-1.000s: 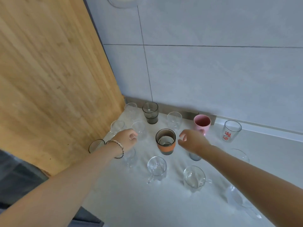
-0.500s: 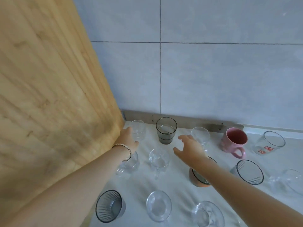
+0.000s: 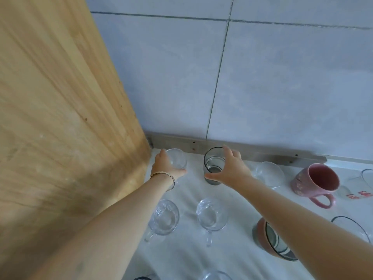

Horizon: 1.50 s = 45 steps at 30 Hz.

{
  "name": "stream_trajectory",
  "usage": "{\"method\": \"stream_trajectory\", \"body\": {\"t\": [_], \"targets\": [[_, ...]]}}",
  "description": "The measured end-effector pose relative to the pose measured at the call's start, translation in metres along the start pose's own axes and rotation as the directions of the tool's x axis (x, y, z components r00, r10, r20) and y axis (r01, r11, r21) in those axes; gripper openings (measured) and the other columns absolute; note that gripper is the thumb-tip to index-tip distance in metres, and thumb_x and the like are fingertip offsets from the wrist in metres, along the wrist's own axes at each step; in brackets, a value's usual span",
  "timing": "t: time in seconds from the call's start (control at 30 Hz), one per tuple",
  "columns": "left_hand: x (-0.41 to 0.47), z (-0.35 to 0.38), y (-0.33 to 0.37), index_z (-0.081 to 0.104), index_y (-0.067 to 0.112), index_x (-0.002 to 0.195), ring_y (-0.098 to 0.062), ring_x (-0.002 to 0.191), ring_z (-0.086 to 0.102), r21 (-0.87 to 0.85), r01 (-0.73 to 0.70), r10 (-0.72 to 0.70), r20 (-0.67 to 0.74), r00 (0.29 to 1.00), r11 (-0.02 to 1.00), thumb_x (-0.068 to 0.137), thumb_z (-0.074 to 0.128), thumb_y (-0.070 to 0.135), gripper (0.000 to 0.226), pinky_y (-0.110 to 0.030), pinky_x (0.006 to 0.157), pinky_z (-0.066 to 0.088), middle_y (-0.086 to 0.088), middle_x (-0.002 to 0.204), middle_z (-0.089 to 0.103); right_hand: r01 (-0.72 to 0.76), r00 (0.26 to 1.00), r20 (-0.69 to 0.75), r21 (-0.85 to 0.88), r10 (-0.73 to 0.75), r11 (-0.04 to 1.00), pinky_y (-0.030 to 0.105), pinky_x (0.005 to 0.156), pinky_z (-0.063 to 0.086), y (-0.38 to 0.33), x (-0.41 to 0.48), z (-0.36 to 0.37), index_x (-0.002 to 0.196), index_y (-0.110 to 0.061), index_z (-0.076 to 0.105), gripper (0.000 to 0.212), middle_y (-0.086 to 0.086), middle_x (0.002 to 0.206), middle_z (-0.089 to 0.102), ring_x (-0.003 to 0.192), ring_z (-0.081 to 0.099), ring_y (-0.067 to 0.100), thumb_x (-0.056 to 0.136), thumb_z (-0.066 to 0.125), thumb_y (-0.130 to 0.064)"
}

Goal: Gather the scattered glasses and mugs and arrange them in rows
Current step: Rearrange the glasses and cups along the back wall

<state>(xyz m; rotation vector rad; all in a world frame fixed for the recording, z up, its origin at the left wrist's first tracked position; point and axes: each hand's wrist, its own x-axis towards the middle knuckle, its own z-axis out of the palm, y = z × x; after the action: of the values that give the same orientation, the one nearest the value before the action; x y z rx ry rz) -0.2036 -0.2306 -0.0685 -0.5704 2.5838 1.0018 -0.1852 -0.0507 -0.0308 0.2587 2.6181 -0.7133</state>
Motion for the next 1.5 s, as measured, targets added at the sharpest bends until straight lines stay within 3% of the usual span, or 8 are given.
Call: {"method": "stream_trajectory", "body": {"t": [0.2,0.4,0.67,0.8,0.93,1.07,1.3,1.5], "targets": [[0.017,-0.012,-0.005,0.024,0.015,0.145,-0.021,0.134,0.039,0.056,-0.185,0.181,0.070,0.981,0.981,0.065,0.082,0.023,0.100,-0.025,0.099,0.037,-0.006,0.145,0.036,0.053,0.995,-0.084,-0.024,-0.055,0.998,0.030,0.084,0.047,-0.004,0.012,0.009,0.148,-0.024,0.017,0.100,0.000,0.145,0.030,0.117,0.056,0.025,0.070,0.076,-0.046],[0.016,-0.010,-0.005,0.022,0.015,0.146,-0.022,0.135,0.037,0.043,-0.198,0.195,0.050,0.979,0.979,0.067,0.082,0.024,0.100,-0.027,0.105,0.035,-0.007,0.145,0.036,0.054,0.992,-0.110,-0.090,-0.063,0.995,0.031,0.077,0.046,-0.007,0.011,0.015,0.146,-0.021,0.017,0.098,0.003,0.138,0.032,0.112,0.056,0.028,0.071,0.072,-0.048],[0.007,-0.012,0.004,-0.002,0.021,0.149,-0.024,0.145,0.015,0.185,-0.152,0.132,0.115,0.984,0.971,0.065,0.081,0.031,0.118,-0.038,0.117,0.023,-0.008,0.156,0.008,0.047,0.999,0.008,0.009,-0.047,0.999,0.038,0.099,0.044,0.008,-0.002,0.007,0.151,-0.021,-0.008,0.121,0.007,0.149,0.024,0.127,0.048,0.027,0.070,0.079,-0.041],[-0.014,-0.009,0.036,0.005,0.015,0.149,-0.020,0.148,0.002,0.127,-0.434,0.442,-0.050,0.895,0.892,0.071,0.071,0.038,0.105,-0.034,0.120,0.010,-0.007,0.158,0.002,0.070,0.994,-0.086,0.016,-0.069,0.997,0.036,0.105,0.040,0.046,-0.024,-0.023,0.152,-0.016,0.004,0.099,0.011,0.149,0.030,0.130,0.045,0.025,0.080,0.072,-0.021],[-0.038,0.010,0.071,0.005,0.018,0.149,-0.020,0.148,0.006,0.235,-0.516,0.500,0.130,0.856,0.823,0.074,0.067,0.052,0.103,-0.040,0.120,0.019,-0.006,0.158,0.003,-0.026,0.979,-0.201,-0.040,0.018,0.999,0.035,0.106,0.037,0.097,-0.038,-0.056,0.148,-0.015,0.024,0.079,0.009,0.149,0.032,0.133,0.039,0.027,0.082,0.068,-0.018],[-0.047,0.034,0.083,0.008,0.019,0.147,-0.025,0.141,0.025,0.367,-0.416,0.351,0.233,0.907,0.832,0.073,0.069,0.048,0.100,-0.041,0.108,0.036,-0.005,0.155,0.012,-0.108,0.993,-0.039,-0.013,0.107,0.994,0.034,0.104,0.038,0.121,-0.033,-0.058,0.151,-0.023,0.015,0.098,0.007,0.153,0.023,0.136,0.037,0.027,0.075,0.077,-0.027],[-0.047,0.037,0.077,0.020,0.014,0.146,-0.020,0.138,0.034,0.240,-0.399,0.375,0.138,0.917,0.885,0.071,0.077,0.036,0.097,-0.032,0.107,0.035,-0.002,0.155,0.017,-0.228,0.965,-0.114,0.073,0.235,0.971,0.032,0.080,0.046,0.109,-0.014,-0.030,0.147,-0.019,0.020,0.092,0.006,0.145,0.032,0.110,0.059,0.028,0.075,0.074,-0.034],[-0.046,0.042,0.071,0.025,0.012,0.145,-0.016,0.140,0.031,0.175,-0.411,0.401,0.092,0.912,0.895,0.069,0.079,0.035,0.096,-0.028,0.109,0.031,0.000,0.154,0.021,-0.344,0.919,-0.139,0.172,0.369,0.923,0.031,0.061,0.044,0.090,-0.002,-0.010,0.134,-0.013,0.027,0.081,0.012,0.124,0.037,0.075,0.054,0.030,0.074,0.072,-0.044]]}}
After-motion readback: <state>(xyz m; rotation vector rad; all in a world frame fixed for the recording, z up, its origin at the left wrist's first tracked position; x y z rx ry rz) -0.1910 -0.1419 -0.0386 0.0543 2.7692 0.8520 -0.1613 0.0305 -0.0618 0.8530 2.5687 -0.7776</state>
